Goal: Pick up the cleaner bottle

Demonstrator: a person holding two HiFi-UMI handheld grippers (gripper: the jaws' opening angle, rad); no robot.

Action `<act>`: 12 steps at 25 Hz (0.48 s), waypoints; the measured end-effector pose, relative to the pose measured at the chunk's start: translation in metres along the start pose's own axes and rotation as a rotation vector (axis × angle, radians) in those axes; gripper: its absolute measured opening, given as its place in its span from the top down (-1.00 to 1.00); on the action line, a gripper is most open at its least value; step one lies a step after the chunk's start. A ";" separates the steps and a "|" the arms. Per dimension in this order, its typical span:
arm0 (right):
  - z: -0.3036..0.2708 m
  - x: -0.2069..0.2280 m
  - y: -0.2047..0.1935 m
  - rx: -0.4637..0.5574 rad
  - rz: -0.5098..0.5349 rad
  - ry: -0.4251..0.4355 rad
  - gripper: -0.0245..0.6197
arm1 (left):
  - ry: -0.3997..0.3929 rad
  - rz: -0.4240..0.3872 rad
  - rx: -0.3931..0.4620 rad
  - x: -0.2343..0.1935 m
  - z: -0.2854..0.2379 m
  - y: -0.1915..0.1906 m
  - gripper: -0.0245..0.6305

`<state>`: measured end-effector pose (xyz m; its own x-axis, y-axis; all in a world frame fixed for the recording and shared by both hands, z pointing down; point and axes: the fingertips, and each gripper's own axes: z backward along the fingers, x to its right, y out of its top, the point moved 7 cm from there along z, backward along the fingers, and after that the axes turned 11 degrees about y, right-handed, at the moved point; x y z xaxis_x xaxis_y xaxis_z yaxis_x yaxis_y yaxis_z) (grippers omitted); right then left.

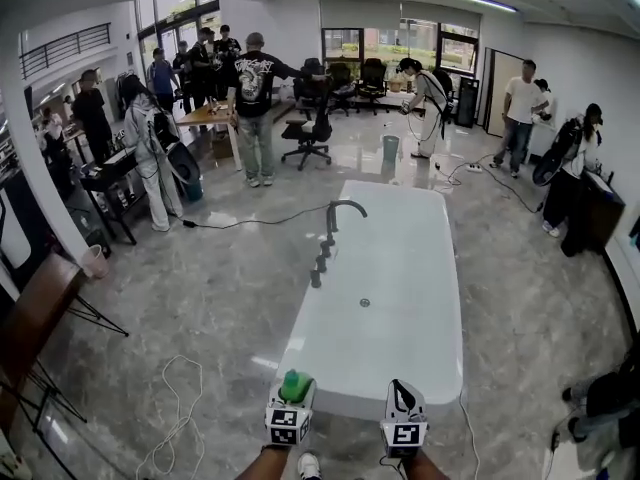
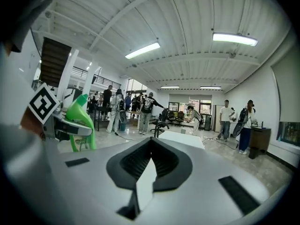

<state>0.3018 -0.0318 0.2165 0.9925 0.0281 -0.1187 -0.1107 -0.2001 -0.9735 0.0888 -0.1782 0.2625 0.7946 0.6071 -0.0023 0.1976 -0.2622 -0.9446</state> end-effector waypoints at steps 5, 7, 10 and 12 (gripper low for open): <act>-0.023 -0.007 0.016 0.022 -0.011 -0.072 0.87 | -0.059 -0.028 0.002 -0.020 -0.026 0.023 0.36; -0.026 -0.008 0.012 0.040 -0.023 -0.092 0.87 | -0.082 -0.028 0.014 -0.022 -0.031 0.030 0.36; -0.027 -0.009 0.019 0.057 -0.016 -0.107 0.87 | -0.111 -0.038 0.055 -0.020 -0.038 0.044 0.36; -0.027 -0.006 0.025 0.063 -0.005 -0.100 0.87 | -0.116 -0.035 0.069 -0.016 -0.040 0.052 0.36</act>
<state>0.2942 -0.0638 0.1986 0.9834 0.1271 -0.1292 -0.1115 -0.1376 -0.9842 0.1092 -0.2316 0.2263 0.7152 0.6989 -0.0034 0.1808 -0.1897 -0.9650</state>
